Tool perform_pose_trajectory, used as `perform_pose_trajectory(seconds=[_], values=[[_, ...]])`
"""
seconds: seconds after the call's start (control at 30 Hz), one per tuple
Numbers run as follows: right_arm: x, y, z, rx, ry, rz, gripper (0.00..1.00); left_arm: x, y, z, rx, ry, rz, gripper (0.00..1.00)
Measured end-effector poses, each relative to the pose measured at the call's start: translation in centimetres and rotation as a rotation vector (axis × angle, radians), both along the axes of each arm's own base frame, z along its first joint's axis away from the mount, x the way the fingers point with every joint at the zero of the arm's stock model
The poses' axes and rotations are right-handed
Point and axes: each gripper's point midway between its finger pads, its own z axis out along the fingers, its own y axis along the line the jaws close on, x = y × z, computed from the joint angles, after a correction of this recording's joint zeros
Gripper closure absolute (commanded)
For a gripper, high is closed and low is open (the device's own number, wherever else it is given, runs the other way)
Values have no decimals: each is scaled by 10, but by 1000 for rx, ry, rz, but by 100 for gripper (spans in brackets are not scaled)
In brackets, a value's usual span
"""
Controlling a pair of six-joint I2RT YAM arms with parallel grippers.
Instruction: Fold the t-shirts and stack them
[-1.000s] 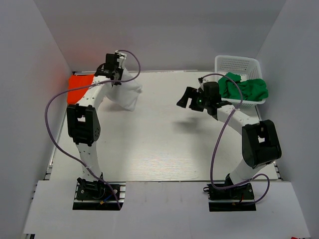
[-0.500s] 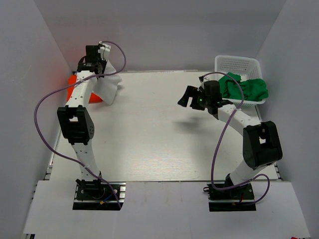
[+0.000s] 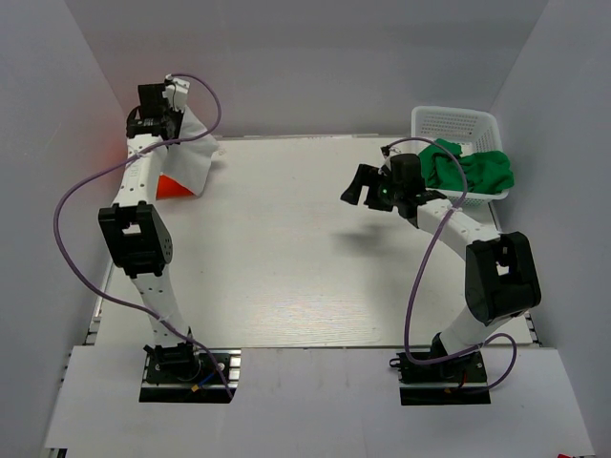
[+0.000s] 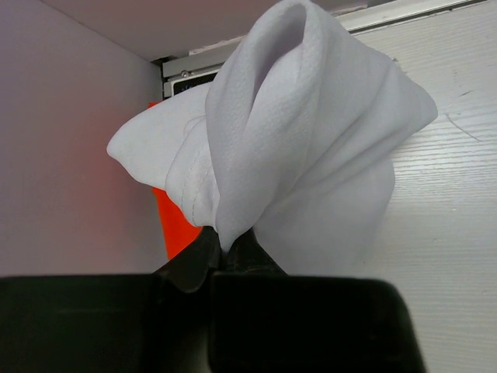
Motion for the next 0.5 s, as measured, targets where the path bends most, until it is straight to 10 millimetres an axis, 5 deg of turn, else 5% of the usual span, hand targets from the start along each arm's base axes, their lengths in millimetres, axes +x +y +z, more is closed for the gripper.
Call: perform_pose_trajectory(seconds=[0.23,0.27,0.3,0.33,0.5], values=[[14,3,15,6,-32,-9,10,12,40,-35,-7,33,63,96],[15,3,16,5,-35,-10,10,15,47,-45,-8,45,74,79],[16,3,17,5,-36,-11,10,17,54,-56,-7,59,85,21],[17,3,17,4,-36,-13,10,19,59,-66,-4,72,93,0],[21,4,10,-7,-13,-16,10,19,87,-113,-16,136,189,0]])
